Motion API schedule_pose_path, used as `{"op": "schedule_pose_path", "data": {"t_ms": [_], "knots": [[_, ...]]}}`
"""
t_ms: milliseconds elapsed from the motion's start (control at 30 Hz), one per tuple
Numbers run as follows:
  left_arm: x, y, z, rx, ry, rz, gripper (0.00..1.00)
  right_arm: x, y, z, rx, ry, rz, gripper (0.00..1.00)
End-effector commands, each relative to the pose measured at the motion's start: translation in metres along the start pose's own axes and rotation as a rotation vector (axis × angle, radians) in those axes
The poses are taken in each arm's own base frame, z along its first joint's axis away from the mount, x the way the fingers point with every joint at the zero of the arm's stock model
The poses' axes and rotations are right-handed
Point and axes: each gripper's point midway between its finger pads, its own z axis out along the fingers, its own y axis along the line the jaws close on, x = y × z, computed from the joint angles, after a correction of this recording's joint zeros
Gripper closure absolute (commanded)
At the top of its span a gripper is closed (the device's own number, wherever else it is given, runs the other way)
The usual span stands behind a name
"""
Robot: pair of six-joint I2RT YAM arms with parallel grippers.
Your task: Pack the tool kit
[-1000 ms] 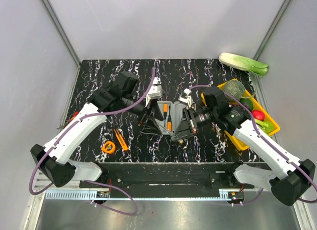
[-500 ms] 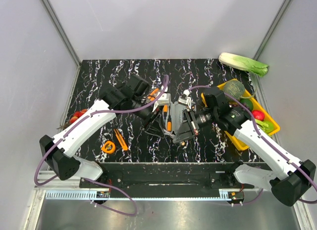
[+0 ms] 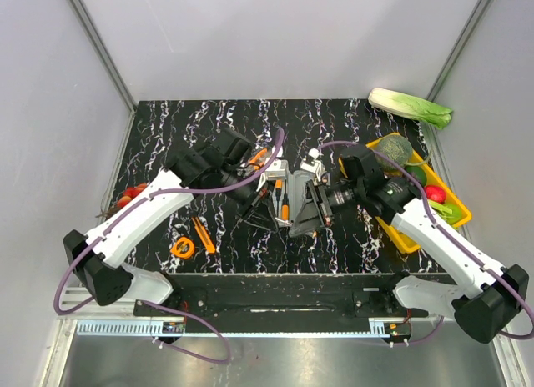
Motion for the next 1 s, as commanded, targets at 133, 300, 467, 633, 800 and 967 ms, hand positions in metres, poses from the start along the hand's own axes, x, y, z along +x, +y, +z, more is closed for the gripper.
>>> {"op": "schedule_pose_path", "data": {"t_ms": [133,300,467,633,800,967], "knots": [[-0.028,0.039,-0.016,-0.302,-0.085,0.107,1.00,-0.057,-0.012,-0.006,0.203,-0.260,-0.075,0.22],[-0.039,0.057,-0.033,-0.467,-0.139,0.104,1.00,-0.089,-0.017,-0.024,0.317,-0.467,-0.104,0.11],[-0.045,0.073,-0.055,-0.638,-0.207,0.094,1.00,-0.122,-0.031,-0.062,0.476,-0.779,-0.030,0.01],[-0.057,0.089,-0.080,-0.815,-0.280,0.069,1.00,-0.149,-0.028,-0.109,0.546,-1.076,0.093,0.01],[-0.070,0.110,-0.106,-0.999,-0.353,-0.012,1.00,-0.169,-0.024,-0.131,0.480,-1.228,0.221,0.03],[-0.082,0.133,-0.124,-1.137,-0.461,-0.173,1.00,-0.189,-0.026,-0.122,0.442,-1.169,0.267,0.04]]}}
